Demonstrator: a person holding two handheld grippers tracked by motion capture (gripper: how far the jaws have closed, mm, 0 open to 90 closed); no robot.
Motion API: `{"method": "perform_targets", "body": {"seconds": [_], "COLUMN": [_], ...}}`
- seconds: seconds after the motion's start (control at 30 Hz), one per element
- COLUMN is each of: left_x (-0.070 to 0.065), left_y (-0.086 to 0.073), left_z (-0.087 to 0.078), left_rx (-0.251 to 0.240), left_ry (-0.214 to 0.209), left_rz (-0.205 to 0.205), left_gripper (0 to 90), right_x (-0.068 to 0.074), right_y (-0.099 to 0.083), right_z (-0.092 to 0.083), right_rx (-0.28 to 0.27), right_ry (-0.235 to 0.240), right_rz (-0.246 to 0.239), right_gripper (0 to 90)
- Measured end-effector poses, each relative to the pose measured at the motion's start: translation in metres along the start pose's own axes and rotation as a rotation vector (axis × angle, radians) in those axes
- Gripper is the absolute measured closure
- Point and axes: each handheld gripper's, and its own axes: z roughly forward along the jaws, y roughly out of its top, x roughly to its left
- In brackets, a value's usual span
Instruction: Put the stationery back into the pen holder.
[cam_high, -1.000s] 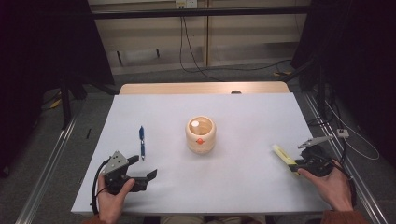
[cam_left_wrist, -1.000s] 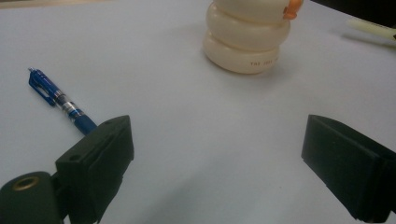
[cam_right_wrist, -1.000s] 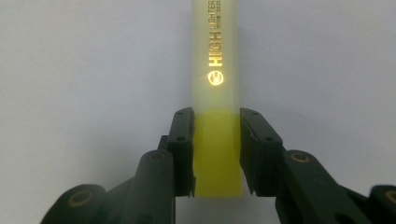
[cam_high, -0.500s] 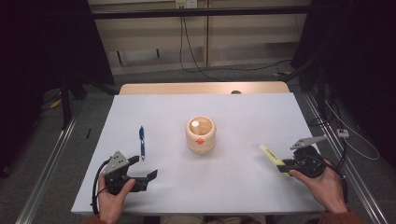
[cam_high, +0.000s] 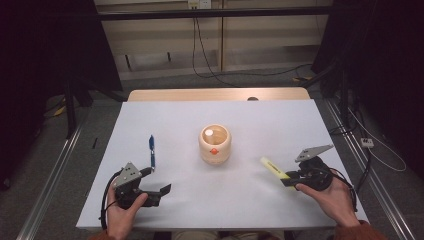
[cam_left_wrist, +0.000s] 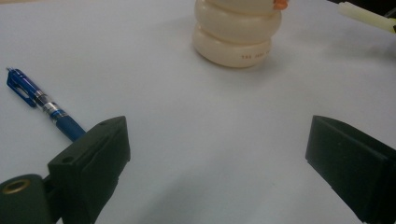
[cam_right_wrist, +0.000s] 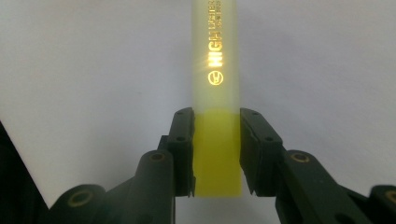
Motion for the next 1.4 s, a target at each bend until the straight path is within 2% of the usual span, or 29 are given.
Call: {"method": "perform_targets", "body": {"seconds": [0.17, 0.3, 0.37, 0.43, 0.6, 0.67, 0.87, 0.97, 1.1, 1.2, 1.23, 1.27, 1.4], "left_x": [-0.003, -0.006, -0.009, -0.011, -0.017, -0.020, -0.034, -0.040, -0.046, -0.052, -0.054, -0.054, -0.055], "left_y": [0.000, 0.000, 0.001, 0.002, 0.006, 0.008, 0.015, 0.019, 0.023, 0.026, 0.026, 0.027, 0.033], "left_z": [0.001, 0.007, 0.009, 0.011, 0.013, 0.015, 0.022, 0.026, 0.030, 0.033, 0.035, 0.036, 0.043], "left_rx": [-0.014, 0.008, 0.017, 0.021, 0.022, 0.026, 0.037, 0.034, 0.039, 0.036, 0.033, 0.042, 0.037], "left_ry": [-0.025, -0.047, -0.058, -0.037, -0.032, -0.043, -0.062, -0.069, -0.124, -0.127, -0.138, -0.142, -0.165], "left_rz": [0.002, 0.032, 0.054, 0.094, 0.141, 0.152, 0.227, 0.251, 0.236, 0.266, 0.259, 0.275, 0.270], "left_gripper": [6.4, 5.9, 5.4, 4.5, 5.4, 5.4, 5.9, 5.9, 6.5, 6.2, 6.2, 6.2, 6.7], "right_x": [0.009, 0.018, 0.022, 0.026, 0.032, 0.034, 0.040, 0.043, 0.048, 0.051, 0.052, 0.053, 0.056], "right_y": [0.008, 0.017, 0.022, 0.028, 0.035, 0.037, 0.045, 0.051, 0.058, 0.062, 0.064, 0.065, 0.072], "right_z": [0.017, 0.021, 0.022, 0.024, 0.032, 0.035, 0.036, 0.037, 0.040, 0.041, 0.042, 0.042, 0.043], "right_rx": [0.017, 0.020, 0.021, 0.020, 0.030, 0.034, 0.031, 0.024, 0.027, 0.030, 0.031, 0.032, 0.029], "right_ry": [0.053, 0.076, 0.085, 0.096, 0.120, 0.127, 0.146, 0.154, 0.167, 0.175, 0.174, 0.180, 0.186], "right_rz": [-0.035, -0.064, -0.086, -0.105, -0.125, -0.129, -0.156, -0.168, -0.191, -0.200, -0.207, -0.203, -0.225], "right_gripper": [67.6, 67.5, 67.6, 67.6, 67.5, 67.5, 67.5, 67.5, 67.5, 67.5, 67.5, 67.5, 67.5]}}
